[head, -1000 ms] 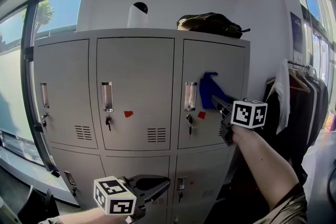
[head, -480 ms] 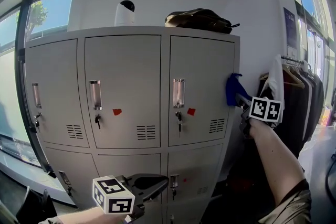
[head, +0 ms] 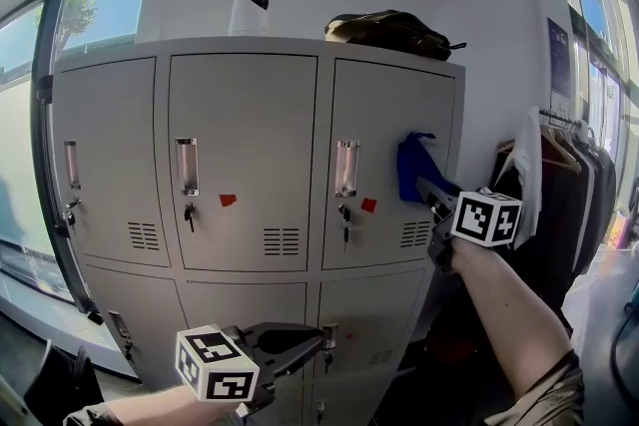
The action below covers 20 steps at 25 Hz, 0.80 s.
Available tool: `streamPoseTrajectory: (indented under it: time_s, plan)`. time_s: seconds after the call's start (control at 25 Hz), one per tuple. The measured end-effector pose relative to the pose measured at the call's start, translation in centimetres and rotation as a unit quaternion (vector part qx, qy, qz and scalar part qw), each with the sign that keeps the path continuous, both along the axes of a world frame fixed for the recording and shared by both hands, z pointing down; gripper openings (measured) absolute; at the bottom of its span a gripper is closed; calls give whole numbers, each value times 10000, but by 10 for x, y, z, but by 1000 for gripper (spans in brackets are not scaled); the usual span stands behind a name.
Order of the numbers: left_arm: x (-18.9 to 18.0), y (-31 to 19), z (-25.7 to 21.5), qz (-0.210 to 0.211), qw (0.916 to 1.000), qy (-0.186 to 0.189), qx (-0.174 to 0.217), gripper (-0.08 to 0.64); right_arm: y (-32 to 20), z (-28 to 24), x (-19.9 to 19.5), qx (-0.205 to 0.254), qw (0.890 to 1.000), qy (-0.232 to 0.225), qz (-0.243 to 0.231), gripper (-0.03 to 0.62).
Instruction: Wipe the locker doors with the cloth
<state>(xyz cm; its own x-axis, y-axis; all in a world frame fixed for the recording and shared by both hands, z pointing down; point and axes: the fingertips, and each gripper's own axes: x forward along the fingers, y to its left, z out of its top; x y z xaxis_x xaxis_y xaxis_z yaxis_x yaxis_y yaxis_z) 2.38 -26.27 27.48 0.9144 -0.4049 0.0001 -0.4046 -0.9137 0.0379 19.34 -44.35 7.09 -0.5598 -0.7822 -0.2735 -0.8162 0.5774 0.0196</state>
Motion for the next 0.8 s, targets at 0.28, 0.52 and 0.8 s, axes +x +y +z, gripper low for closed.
streamPoseTrajectory:
  time_s: [0.28,0.52,0.8]
  plan:
    - [-17,2,6,-127,9999,-11,-74,8,12,14,-96,44,9964,122,-834,78]
    - [-35,1,7,-287,9996,-7,-76,8,0,24,-101,30,9969,34,-786,78]
    - [-36,3,6,-295,9995,-1,-88,8,-13,41,-58,-89,9987,16,-493,78]
